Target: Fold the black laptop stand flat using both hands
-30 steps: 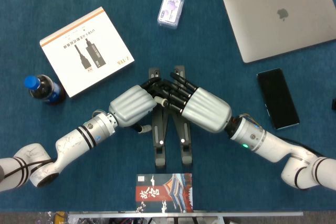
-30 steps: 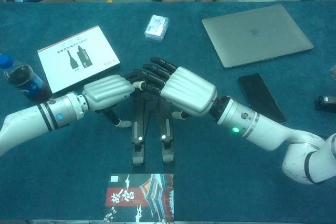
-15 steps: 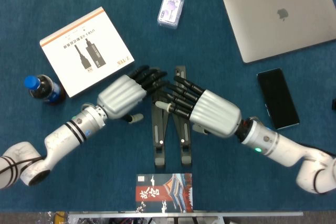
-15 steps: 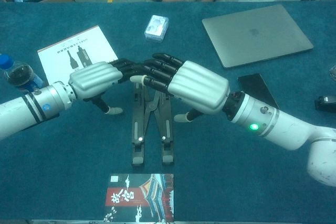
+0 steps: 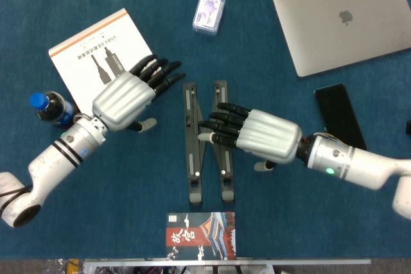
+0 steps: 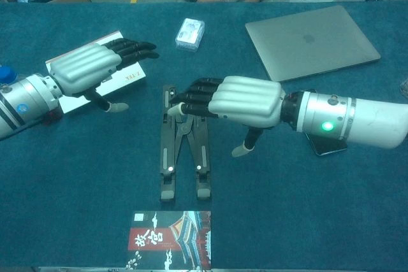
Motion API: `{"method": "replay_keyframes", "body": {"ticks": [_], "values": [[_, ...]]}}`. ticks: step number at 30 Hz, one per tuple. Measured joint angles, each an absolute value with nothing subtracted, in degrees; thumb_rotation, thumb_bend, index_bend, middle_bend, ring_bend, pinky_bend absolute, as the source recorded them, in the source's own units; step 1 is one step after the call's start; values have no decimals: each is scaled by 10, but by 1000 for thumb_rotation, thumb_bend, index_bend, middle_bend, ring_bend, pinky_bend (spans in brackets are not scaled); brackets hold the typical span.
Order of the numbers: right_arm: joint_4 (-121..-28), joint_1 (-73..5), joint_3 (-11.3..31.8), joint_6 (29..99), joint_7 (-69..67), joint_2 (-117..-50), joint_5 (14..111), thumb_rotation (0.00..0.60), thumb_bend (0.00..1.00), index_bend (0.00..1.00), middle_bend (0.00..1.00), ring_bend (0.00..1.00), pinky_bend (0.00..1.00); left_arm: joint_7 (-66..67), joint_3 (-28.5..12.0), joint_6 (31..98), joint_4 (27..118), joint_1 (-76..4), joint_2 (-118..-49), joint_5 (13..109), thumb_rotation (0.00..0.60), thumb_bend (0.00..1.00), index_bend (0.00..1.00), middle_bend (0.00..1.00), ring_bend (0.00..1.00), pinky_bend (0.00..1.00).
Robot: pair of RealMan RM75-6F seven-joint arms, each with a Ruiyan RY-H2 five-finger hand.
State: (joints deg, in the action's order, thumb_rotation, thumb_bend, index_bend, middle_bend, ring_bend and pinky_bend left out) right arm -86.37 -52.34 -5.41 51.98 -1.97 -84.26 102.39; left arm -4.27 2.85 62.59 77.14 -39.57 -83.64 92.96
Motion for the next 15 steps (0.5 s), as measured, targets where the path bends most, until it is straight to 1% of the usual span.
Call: {"method": "replay_keyframes", "body": {"ticks": [8,15], "values": [[-855,-589,-37,424,-38,-841,1008,600,31,0,0,0,0,-51,17,648,785,-383,-803,922,600,214,0,0,0,0],[-829,-645,-19,358,-44,-861,998,600,32,0,0,0,0,-69,11,659,784,-374,-792,919,600,214,0,0,0,0]]}}
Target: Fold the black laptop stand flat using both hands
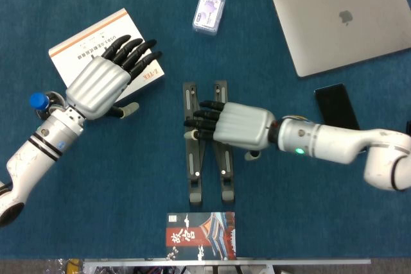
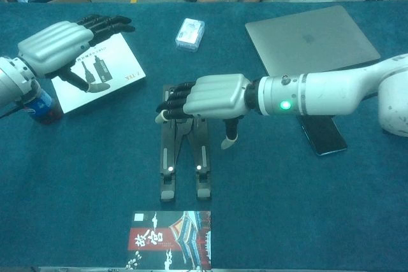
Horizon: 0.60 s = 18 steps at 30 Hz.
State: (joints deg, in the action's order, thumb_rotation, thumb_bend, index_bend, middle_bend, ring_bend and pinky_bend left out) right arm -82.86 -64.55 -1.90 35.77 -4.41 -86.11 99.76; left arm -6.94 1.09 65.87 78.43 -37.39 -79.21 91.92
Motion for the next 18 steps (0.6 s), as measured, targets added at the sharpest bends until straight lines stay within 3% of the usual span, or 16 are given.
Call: {"method": "replay_keyframes", "body": {"ticks": [18], "values": [[-801,-718,-13,279,-8,-899,981,600,31,0,0,0,0,-96,3,675,769,-361,-792,923,600,214,0,0,0,0]]}}
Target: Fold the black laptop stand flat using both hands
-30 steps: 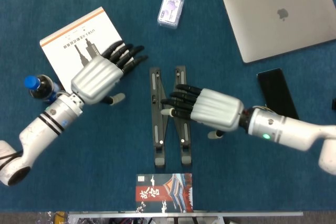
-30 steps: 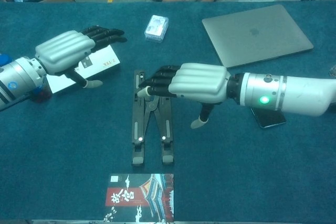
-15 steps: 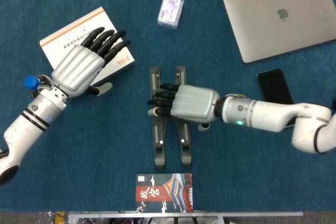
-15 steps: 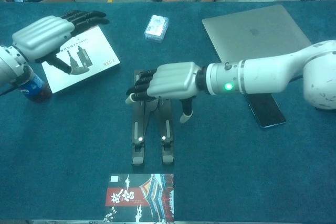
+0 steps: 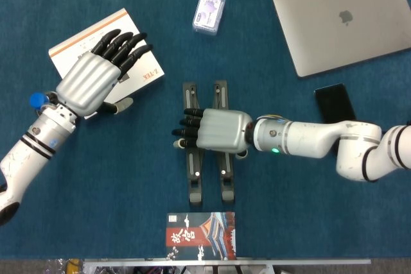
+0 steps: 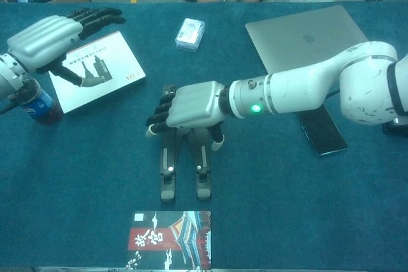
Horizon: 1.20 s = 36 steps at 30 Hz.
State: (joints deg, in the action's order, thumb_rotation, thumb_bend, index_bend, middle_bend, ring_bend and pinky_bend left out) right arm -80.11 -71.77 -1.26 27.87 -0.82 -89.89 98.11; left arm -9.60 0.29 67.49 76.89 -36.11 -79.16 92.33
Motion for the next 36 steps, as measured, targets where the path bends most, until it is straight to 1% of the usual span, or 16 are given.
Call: {"method": "replay_keyframes", "body": {"ticks": [16,19,23,28,33,36], "values": [[-782,-720,-22,273,12,-923,955,600,31,0,1,0,0,-109,2,677,757,-356,-797,926,600,214,0,0,0,0],[-781,-719,-22,276,13,-926,951,600,31,0,35,0,0,-110,0,678,755,-356,-798,927,600,214,0,0,0,0],[-778,-718,-21,282,13,-932,948,600,31,0,108,0,0,-113,0,679,755,-355,-799,928,599,214,0,0,0,0],[-772,-717,-23,280,14,-938,941,600,32,0,151,0,0,-115,0,679,753,-354,-799,929,599,214,0,0,0,0],[-769,-717,-23,279,17,-942,936,600,33,0,166,0,0,-119,0,679,751,-353,-800,930,598,214,0,0,0,0],[-769,-715,-23,285,19,-942,935,600,35,0,207,0,0,-121,0,679,751,-353,-801,931,598,214,0,0,0,0]]}}
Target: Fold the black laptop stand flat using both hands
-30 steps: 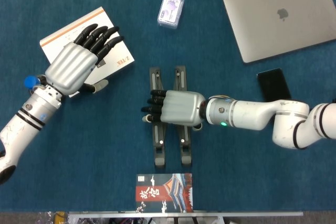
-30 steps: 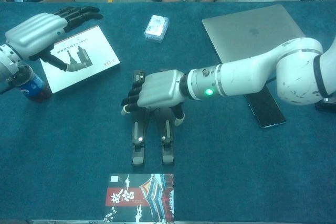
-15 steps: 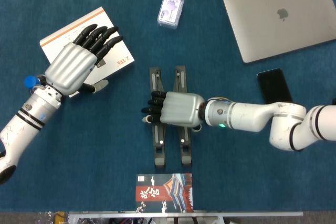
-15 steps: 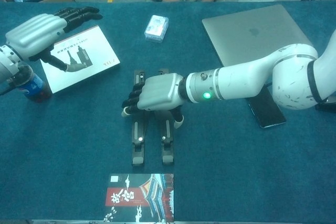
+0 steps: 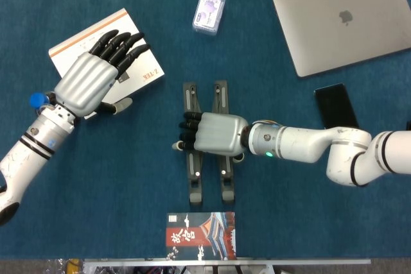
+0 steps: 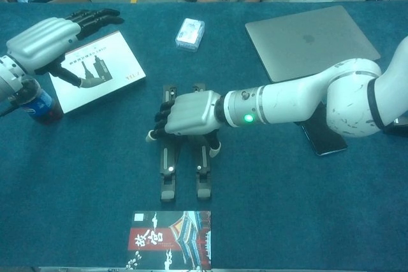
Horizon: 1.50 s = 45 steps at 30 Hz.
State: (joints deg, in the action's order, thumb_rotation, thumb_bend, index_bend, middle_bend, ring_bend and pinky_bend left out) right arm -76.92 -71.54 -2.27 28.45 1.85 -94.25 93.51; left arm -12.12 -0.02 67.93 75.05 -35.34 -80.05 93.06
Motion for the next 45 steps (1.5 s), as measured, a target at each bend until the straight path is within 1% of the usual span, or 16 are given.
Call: {"method": "replay_keyframes", "body": {"ticks": [13,16,21,26,28,29,31,33,35,36,41,45], "values": [[-767,-707,-24,302,22,-944,932,600,44,9,325,7,0,-127,-1,678,747,-357,-807,935,590,214,0,0,0,0],[-764,-705,-24,308,22,-946,933,600,54,24,356,31,0,-129,-1,677,746,-357,-809,935,586,214,0,0,0,0],[-757,-700,-23,320,18,-951,934,600,70,57,437,92,0,-131,-1,676,744,-359,-811,936,579,214,0,0,0,0],[-753,-696,-22,331,16,-953,936,600,74,67,487,118,0,-132,-3,676,744,-360,-811,936,578,214,0,0,0,0],[-753,-695,-22,333,16,-952,936,600,74,68,470,120,0,-132,-3,677,744,-360,-812,936,578,214,0,0,0,0],[-754,-695,-22,335,16,-952,937,600,74,68,440,118,0,-132,-3,677,744,-360,-812,936,578,214,0,0,0,0],[-758,-694,-21,339,17,-948,937,600,75,36,323,68,0,-131,-4,677,745,-360,-812,936,578,214,0,0,0,0],[-765,-692,-20,340,20,-942,935,600,75,0,132,6,0,-131,-5,678,746,-360,-811,935,576,214,0,0,0,0],[-773,-689,-17,344,24,-936,932,600,75,0,37,0,0,-130,-6,678,748,-361,-809,935,575,214,0,0,0,0],[-779,-686,-15,350,27,-932,929,600,75,0,20,0,0,-129,-6,678,748,-361,-808,935,575,214,0,0,0,0],[-809,-655,-2,390,53,-909,899,600,74,0,11,0,0,-115,-9,674,754,-361,-799,927,581,214,0,0,0,0],[-849,-607,8,443,107,-877,850,600,75,0,8,0,0,-100,-14,671,760,-356,-787,911,600,214,0,0,0,0]]}}
